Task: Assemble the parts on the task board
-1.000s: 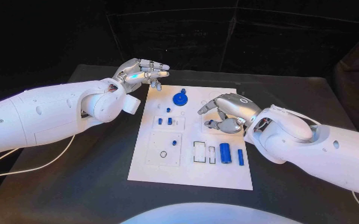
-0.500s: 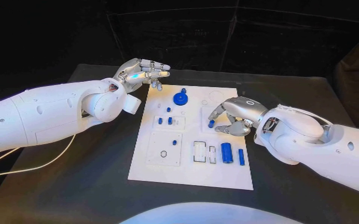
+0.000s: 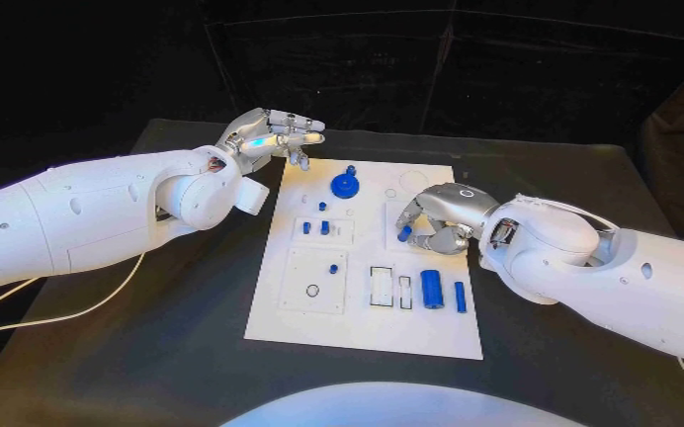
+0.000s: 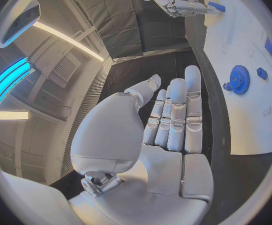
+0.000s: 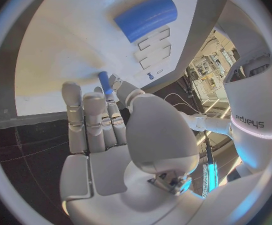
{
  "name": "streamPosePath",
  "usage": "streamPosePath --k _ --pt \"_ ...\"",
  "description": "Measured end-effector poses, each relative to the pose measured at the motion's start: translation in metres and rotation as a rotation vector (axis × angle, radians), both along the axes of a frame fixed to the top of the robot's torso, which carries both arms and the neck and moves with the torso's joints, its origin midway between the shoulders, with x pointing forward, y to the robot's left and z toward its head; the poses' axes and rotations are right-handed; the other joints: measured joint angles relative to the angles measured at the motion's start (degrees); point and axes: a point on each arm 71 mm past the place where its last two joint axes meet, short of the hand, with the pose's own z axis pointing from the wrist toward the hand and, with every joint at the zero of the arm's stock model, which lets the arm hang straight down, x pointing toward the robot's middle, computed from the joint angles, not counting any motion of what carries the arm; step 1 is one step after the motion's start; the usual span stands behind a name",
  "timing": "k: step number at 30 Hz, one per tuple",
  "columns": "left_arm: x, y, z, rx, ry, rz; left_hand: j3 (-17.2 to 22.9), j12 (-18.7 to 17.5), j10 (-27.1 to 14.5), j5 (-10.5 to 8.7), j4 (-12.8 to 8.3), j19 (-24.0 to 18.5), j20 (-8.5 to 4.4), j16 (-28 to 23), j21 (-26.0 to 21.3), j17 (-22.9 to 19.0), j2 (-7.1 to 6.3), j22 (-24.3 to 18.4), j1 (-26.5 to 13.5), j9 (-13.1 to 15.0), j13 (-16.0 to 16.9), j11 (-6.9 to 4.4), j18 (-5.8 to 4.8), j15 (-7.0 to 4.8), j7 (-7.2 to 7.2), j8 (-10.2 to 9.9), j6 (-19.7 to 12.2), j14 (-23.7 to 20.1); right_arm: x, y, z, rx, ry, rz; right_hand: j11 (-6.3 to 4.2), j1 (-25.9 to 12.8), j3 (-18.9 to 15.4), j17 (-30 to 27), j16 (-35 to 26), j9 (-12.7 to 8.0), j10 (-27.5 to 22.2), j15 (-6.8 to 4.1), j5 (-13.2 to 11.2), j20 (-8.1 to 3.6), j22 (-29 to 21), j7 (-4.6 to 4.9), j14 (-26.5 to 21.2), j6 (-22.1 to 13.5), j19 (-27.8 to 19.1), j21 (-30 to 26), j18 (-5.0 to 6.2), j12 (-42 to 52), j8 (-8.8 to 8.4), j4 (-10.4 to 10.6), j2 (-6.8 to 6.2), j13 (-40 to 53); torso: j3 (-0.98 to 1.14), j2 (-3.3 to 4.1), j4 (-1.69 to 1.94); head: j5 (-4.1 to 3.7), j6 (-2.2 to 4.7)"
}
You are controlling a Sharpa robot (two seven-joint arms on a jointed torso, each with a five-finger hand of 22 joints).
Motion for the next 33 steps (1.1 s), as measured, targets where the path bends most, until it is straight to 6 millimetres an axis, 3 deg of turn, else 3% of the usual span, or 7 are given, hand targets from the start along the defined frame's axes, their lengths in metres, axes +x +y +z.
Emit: streamPosePath --k 10,22,33 --pt "0.000 0.001 0.000 0.000 0.001 0.000 0.0 0.0 0.0 0.00 0.0 0.0 0.00 0.0 0.0 0.0 0.00 0.0 0.0 0.0 0.0 0.00 0.00 0.00 0.00 0.0 0.0 0.0 0.002 0.004 -0.001 -0.006 -0.010 0.003 -0.23 0.0 1.3 0.6 0.4 0.2 2.1 -0.33 0.0 -0.17 1.4 -0.16 0.3 1.2 1.3 0.7 -0.01 0.8 0.25 0.3 1.08 0.0 0.02 -0.03 -0.01 -0.01 -0.17" --pt "-0.001 0.001 0.000 0.000 0.002 -0.002 0.0 0.0 0.0 0.00 0.0 0.0 0.00 0.0 0.0 -0.1 0.00 -0.1 0.0 0.0 0.0 0.00 0.00 0.00 0.00 0.0 0.0 0.0 0.005 0.007 -0.001 -0.026 -0.020 0.003 -1.96 0.7 3.1 3.6 3.2 0.9 9.5 -1.63 -0.2 -1.45 6.3 -1.01 1.2 6.2 4.1 3.3 0.00 2.6 2.22 -0.2 1.96 0.7 0.01 -0.06 -0.02 -0.03 -0.45" --pt "-0.001 0.001 0.000 0.000 0.004 -0.002 0.0 0.0 0.0 0.00 0.0 0.0 0.00 0.0 0.0 -0.1 0.00 -0.1 0.0 0.0 0.0 0.00 0.00 0.00 0.00 0.0 0.0 0.0 0.001 0.010 0.001 -0.025 -0.040 0.010 -1.76 1.3 3.4 4.0 3.8 1.0 9.7 -1.63 0.0 -1.53 7.3 -1.10 1.2 6.7 4.6 4.0 0.00 2.6 2.30 -0.6 2.49 0.8 0.01 -0.07 -0.02 -0.03 -0.71"
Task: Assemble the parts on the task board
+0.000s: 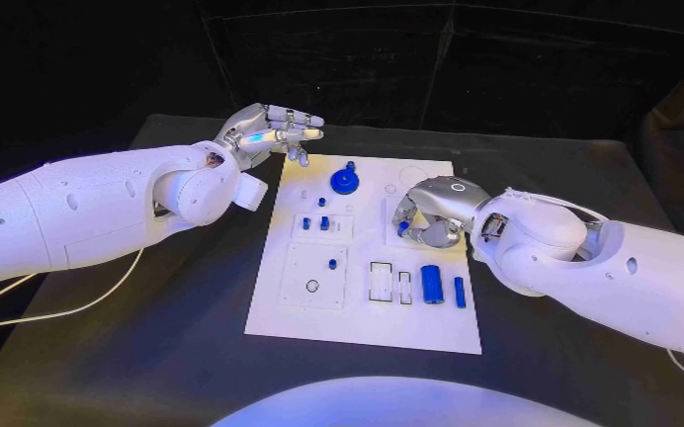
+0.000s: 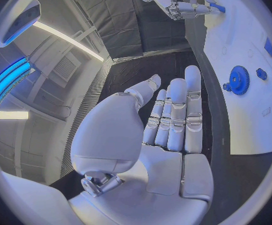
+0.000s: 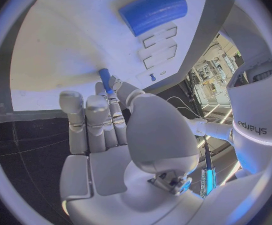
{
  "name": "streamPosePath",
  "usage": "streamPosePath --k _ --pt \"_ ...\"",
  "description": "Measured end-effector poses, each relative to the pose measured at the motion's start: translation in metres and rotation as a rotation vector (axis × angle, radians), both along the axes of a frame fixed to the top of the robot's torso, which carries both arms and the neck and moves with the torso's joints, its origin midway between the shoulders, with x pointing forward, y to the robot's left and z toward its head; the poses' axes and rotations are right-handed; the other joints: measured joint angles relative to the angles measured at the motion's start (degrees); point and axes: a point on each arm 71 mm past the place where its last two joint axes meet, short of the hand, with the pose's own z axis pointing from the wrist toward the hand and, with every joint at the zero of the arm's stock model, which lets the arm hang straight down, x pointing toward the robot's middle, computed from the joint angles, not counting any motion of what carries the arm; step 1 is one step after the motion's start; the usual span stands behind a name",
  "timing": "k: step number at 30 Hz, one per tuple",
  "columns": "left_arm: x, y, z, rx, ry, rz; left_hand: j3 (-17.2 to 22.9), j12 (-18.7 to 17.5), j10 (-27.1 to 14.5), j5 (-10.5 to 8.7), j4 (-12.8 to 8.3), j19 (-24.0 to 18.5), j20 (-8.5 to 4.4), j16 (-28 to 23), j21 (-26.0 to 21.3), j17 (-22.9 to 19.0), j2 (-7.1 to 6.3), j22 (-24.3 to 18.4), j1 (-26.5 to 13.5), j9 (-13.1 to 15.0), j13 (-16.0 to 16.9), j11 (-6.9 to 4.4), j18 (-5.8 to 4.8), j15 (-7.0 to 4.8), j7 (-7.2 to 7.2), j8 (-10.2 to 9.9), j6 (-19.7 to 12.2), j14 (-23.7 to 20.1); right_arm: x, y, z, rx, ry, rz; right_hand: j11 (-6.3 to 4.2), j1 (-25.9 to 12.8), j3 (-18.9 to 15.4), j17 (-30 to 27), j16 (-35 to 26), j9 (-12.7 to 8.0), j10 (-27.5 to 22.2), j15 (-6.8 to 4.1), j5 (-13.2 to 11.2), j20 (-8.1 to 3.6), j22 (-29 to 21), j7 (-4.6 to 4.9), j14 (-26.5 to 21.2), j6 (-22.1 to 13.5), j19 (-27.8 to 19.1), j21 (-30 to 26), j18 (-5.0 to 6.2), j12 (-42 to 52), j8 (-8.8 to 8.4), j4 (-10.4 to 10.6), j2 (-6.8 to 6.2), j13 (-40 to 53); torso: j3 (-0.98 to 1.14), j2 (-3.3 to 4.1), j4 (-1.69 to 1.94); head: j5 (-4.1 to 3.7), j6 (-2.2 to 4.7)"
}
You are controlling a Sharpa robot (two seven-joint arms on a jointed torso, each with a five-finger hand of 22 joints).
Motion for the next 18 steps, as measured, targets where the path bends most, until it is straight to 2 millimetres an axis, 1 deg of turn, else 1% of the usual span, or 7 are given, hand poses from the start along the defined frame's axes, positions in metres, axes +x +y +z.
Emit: streamPosePath --k 6,9,14,18 --pt "0.000 0.000 0.000 0.000 0.001 0.000 0.0 0.0 0.0 0.00 0.0 0.0 0.00 0.0 0.0 0.0 0.00 0.0 0.0 0.0 0.0 0.00 0.00 0.00 0.00 0.0 0.0 0.0 -0.006 -0.003 0.008 0.049 -0.011 -0.001 0.00 0.1 0.2 0.0 0.0 -0.1 0.0 0.00 0.0 0.00 0.1 0.00 0.0 0.0 0.0 0.0 0.00 -0.8 -0.01 -0.2 0.14 -0.1 0.01 -0.11 -0.01 0.17 -0.05" --pt "0.000 0.000 0.000 0.001 0.001 0.001 0.0 0.0 0.0 0.00 0.0 0.0 0.00 0.0 0.0 0.0 0.00 0.0 0.0 0.0 0.0 0.00 0.00 0.00 0.00 0.0 0.0 0.0 -0.007 -0.002 0.021 0.100 -0.026 0.002 0.00 0.1 0.2 0.1 0.0 -0.1 0.0 0.00 0.0 0.00 0.1 0.20 0.0 -0.2 0.0 0.0 0.00 -1.1 -0.27 -0.2 0.14 -0.2 0.01 -0.15 -0.01 0.18 0.04" --pt "0.001 0.000 0.000 0.001 0.001 0.001 0.0 0.0 0.0 0.00 0.0 0.0 0.00 0.0 0.0 0.0 0.00 0.0 0.0 0.0 0.0 0.00 0.00 0.00 0.00 0.0 0.0 0.0 -0.011 0.002 0.043 0.177 -0.050 0.023 0.00 0.4 0.2 0.2 0.3 -0.2 0.0 0.00 0.0 0.00 0.2 0.20 0.0 -0.2 0.0 0.2 0.00 -1.1 -0.31 -0.2 -0.10 -0.3 0.00 -0.15 0.00 0.25 0.23" --pt "0.001 0.000 0.000 0.001 0.001 0.000 0.0 0.0 0.0 0.00 0.0 0.0 0.00 0.0 0.0 0.0 0.00 0.0 0.0 0.0 0.0 0.00 0.00 0.00 0.00 0.0 0.0 0.0 -0.014 0.012 0.052 0.222 -0.055 0.051 0.00 0.4 0.2 0.2 0.4 -0.3 0.0 0.01 0.0 0.00 0.2 0.20 0.0 -0.2 0.0 0.2 0.00 -1.3 -0.31 -0.2 -0.10 -0.3 -0.03 -0.14 0.00 0.45 0.30"
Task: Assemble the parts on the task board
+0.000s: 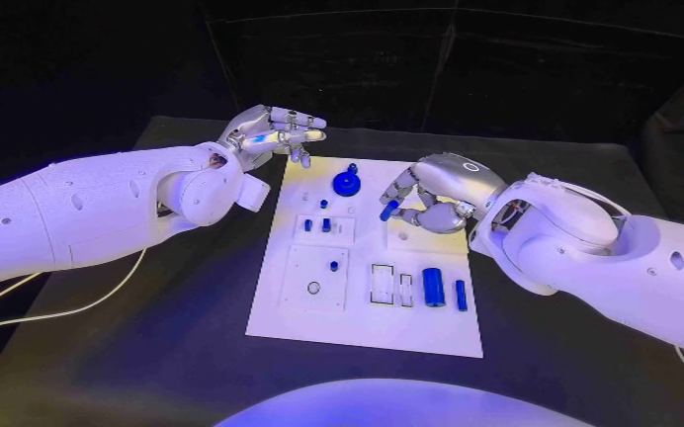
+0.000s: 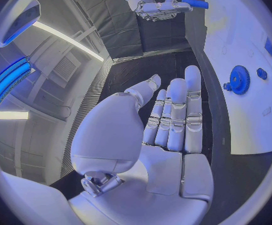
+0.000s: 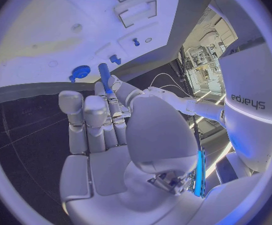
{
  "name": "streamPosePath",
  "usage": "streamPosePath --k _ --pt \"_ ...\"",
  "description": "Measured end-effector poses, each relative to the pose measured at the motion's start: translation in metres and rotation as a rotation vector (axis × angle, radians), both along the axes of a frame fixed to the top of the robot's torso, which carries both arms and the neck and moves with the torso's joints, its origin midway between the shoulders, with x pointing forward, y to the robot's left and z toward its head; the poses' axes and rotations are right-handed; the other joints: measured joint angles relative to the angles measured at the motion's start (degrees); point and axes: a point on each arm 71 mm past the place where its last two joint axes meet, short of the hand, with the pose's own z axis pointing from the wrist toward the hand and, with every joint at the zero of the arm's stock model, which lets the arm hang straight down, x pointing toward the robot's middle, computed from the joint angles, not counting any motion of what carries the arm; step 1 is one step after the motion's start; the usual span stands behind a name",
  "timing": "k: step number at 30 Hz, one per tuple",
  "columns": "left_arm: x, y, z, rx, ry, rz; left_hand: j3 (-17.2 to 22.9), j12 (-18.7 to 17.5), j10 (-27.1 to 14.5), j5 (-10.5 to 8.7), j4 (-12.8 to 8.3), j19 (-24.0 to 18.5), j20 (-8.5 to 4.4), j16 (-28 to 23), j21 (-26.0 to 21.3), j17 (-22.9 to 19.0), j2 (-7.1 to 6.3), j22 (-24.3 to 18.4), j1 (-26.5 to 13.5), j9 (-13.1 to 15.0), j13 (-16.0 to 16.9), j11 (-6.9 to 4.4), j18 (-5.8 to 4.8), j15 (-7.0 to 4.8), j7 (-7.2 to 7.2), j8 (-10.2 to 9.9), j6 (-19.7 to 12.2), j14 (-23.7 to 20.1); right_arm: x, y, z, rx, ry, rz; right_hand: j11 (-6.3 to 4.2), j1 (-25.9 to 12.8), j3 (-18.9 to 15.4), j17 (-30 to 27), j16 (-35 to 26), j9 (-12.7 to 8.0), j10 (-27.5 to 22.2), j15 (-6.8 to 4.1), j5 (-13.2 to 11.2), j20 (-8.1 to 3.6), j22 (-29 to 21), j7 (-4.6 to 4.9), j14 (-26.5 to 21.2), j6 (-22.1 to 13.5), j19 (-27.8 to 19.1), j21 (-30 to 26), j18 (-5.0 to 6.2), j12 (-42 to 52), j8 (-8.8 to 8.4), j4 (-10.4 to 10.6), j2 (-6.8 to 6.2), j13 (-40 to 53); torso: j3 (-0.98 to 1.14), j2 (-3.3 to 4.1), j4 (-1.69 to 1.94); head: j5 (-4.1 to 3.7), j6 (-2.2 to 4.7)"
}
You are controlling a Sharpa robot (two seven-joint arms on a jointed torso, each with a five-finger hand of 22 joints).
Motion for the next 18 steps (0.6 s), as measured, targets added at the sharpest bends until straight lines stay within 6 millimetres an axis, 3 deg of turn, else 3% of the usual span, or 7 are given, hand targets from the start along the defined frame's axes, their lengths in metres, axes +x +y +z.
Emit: streamPosePath --k 4,12,18 --pt "0.000 -0.001 0.000 -0.001 0.000 -0.002 0.0 0.0 0.0 0.00 0.0 0.0 0.00 0.0 0.0 0.0 0.00 0.0 0.0 0.0 0.0 0.00 0.00 0.00 0.00 0.0 0.0 0.0 -0.003 0.017 0.001 0.029 0.005 0.039 0.00 0.0 0.1 0.1 0.0 0.0 0.0 0.00 0.0 0.00 0.1 0.00 0.0 0.0 0.0 0.0 0.00 0.0 0.00 -0.1 0.00 0.0 -0.04 0.06 0.03 0.31 -0.02" --pt "0.002 -0.004 0.000 0.000 -0.001 -0.005 0.0 0.0 0.0 0.00 0.0 0.0 0.00 0.0 0.0 0.0 0.00 0.0 0.0 0.0 0.0 0.00 0.00 0.00 0.00 0.0 0.0 0.0 -0.024 0.073 -0.029 0.056 0.083 0.182 0.01 0.0 0.1 0.1 0.0 0.0 0.0 0.00 0.0 0.22 0.1 0.19 0.0 -0.2 0.2 0.0 0.01 -0.2 -0.01 -0.1 0.00 -0.1 0.01 0.20 0.07 1.29 -0.41" --pt "0.002 -0.006 0.000 -0.001 -0.002 -0.008 0.0 0.2 0.0 0.00 0.0 0.0 0.00 0.0 0.0 -0.1 0.00 -0.1 0.0 0.0 0.0 0.00 0.00 0.00 0.00 0.0 0.0 0.0 -0.029 0.092 -0.044 0.050 0.116 0.229 0.01 0.0 0.3 0.1 0.0 0.0 0.0 0.00 0.0 0.22 0.1 0.19 0.0 -0.2 0.2 0.0 0.00 -0.5 -0.29 -0.3 -0.01 -0.1 -0.01 0.20 0.07 1.86 -0.73"
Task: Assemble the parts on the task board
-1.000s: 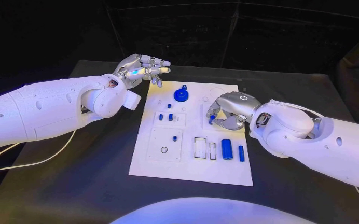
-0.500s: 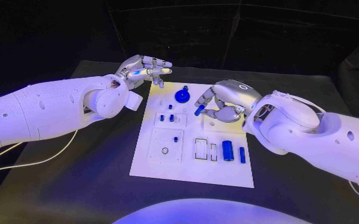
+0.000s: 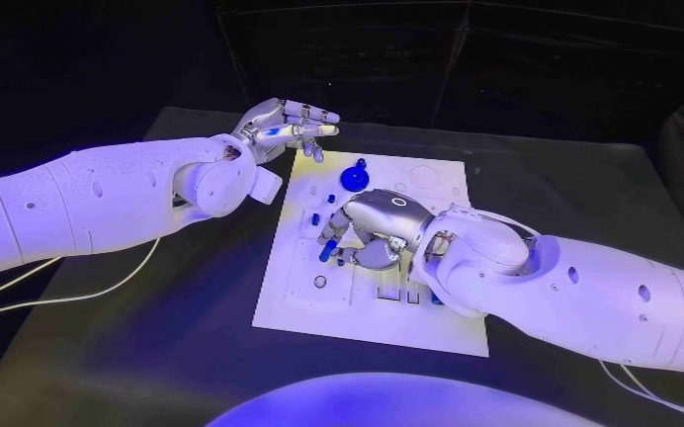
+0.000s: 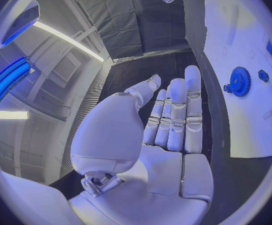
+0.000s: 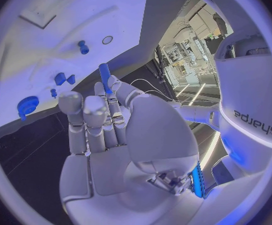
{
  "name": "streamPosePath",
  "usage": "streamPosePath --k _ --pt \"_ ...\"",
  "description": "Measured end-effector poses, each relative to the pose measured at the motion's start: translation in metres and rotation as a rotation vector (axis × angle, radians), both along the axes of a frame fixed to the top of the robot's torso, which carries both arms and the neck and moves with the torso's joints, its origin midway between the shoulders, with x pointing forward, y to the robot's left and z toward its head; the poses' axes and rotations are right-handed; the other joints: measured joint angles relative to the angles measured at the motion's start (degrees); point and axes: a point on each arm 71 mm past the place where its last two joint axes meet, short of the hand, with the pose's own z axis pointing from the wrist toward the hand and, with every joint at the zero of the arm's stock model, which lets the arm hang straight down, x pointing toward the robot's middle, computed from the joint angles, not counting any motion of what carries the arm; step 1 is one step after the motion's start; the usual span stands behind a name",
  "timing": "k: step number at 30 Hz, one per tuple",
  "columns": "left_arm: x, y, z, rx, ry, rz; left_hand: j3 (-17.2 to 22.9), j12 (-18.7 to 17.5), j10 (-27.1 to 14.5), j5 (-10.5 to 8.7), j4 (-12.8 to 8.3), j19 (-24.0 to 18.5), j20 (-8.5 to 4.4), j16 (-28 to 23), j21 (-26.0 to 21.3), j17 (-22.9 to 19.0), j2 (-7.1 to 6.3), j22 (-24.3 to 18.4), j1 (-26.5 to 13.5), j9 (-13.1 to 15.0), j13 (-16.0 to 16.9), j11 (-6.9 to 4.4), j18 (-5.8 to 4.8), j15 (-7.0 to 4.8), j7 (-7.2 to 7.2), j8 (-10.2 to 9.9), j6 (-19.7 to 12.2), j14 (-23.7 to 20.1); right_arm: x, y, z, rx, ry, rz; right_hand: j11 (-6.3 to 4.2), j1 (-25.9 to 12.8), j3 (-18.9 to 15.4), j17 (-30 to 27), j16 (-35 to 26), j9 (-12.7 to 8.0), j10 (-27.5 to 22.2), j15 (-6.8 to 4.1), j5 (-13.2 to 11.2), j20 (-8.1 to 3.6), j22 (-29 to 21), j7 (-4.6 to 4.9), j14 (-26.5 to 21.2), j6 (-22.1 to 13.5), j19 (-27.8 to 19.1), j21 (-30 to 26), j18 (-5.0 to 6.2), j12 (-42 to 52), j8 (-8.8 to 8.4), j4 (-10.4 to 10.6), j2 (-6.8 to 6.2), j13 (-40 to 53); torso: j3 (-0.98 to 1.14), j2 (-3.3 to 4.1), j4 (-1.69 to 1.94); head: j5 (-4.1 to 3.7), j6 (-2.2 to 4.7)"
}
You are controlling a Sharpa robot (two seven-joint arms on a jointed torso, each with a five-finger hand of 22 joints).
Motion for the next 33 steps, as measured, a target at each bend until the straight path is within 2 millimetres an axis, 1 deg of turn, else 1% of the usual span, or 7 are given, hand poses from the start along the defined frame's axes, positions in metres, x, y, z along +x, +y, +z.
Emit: streamPosePath --k 5,10,12,19,20,33 --pt "0.000 0.000 0.000 0.000 0.000 -0.001 0.0 0.0 0.0 0.00 0.0 0.0 0.00 0.0 0.0 0.0 0.00 0.0 0.0 0.0 0.0 0.00 0.00 0.00 0.00 0.0 0.0 0.0 -0.004 0.005 -0.013 -0.032 0.027 0.025 0.00 0.0 0.0 0.0 0.0 0.0 0.0 0.00 0.0 0.00 0.0 0.00 0.0 0.0 0.0 0.0 0.00 0.0 -0.01 0.0 0.00 0.0 -0.01 -0.03 -0.01 0.44 -0.23" --pt "0.000 -0.001 0.000 -0.001 -0.001 -0.001 -0.2 0.0 0.0 0.00 0.2 0.0 0.00 0.0 -0.3 0.0 0.00 0.0 0.0 0.0 0.0 0.00 0.00 0.21 0.00 0.0 0.0 -0.2 -0.006 0.010 -0.021 -0.057 0.043 0.042 0.01 0.0 0.0 -0.1 0.0 -0.2 0.0 0.00 0.0 0.00 0.0 -0.01 0.0 0.0 0.0 0.0 0.00 0.0 -0.03 0.0 0.00 0.0 0.03 -0.05 -0.08 0.81 -0.41" --pt "0.000 -0.001 0.000 -0.001 -0.001 -0.002 -0.2 0.0 0.0 0.00 0.2 0.0 0.00 0.0 -0.3 0.0 0.00 0.0 0.0 0.0 0.0 0.00 0.00 0.21 0.00 0.0 0.0 -0.2 -0.006 0.011 -0.023 -0.065 0.046 0.046 0.01 0.0 0.0 -0.1 0.0 -0.1 0.0 0.00 0.0 0.00 -0.1 0.19 0.0 -0.2 0.0 0.0 0.00 0.0 -0.03 0.0 0.00 0.0 0.03 -0.07 -0.08 0.87 -0.44" --pt "0.000 -0.002 0.000 -0.001 -0.001 -0.002 -0.2 0.0 0.0 0.00 0.2 0.0 0.00 0.0 -0.3 0.0 0.00 0.0 0.0 0.0 0.0 0.00 0.00 0.21 0.00 0.0 0.0 -0.2 -0.007 0.014 -0.026 -0.093 0.046 0.057 0.03 0.0 0.0 -0.1 0.0 -0.2 0.0 0.00 -0.1 0.00 -0.2 0.18 0.0 -0.2 0.0 0.0 0.00 -0.1 -0.04 0.0 -0.01 0.0 0.04 -0.08 -0.08 0.91 -0.64" --pt "0.000 -0.002 0.000 -0.001 -0.001 -0.002 -0.2 0.0 0.0 0.00 0.2 0.0 0.00 0.0 -0.3 0.0 0.00 0.0 0.0 0.0 0.0 0.00 -0.01 0.21 0.00 0.0 0.0 -0.2 -0.007 0.014 -0.027 -0.096 0.045 0.060 0.22 0.0 0.0 -0.2 0.0 -0.2 -0.2 0.00 -0.1 0.00 -0.2 0.18 0.0 -0.2 0.0 0.0 0.00 -0.3 -0.04 0.0 -0.01 0.0 0.04 -0.08 -0.08 0.92 -0.66" --pt "0.000 -0.002 0.000 -0.001 -0.001 -0.004 -0.2 0.0 0.0 0.00 0.2 0.0 0.00 0.0 -0.3 0.0 0.00 0.0 0.0 0.0 0.0 0.00 0.00 0.21 0.00 0.0 0.0 -0.2 -0.008 0.022 -0.029 -0.122 0.024 0.073 0.22 0.0 0.0 -0.2 0.0 -0.2 -0.2 0.00 -0.1 0.00 -0.3 0.12 0.0 -0.3 0.0 0.0 0.00 -0.4 -0.17 0.0 -0.01 0.0 0.03 -0.03 -0.07 0.98 -0.79"
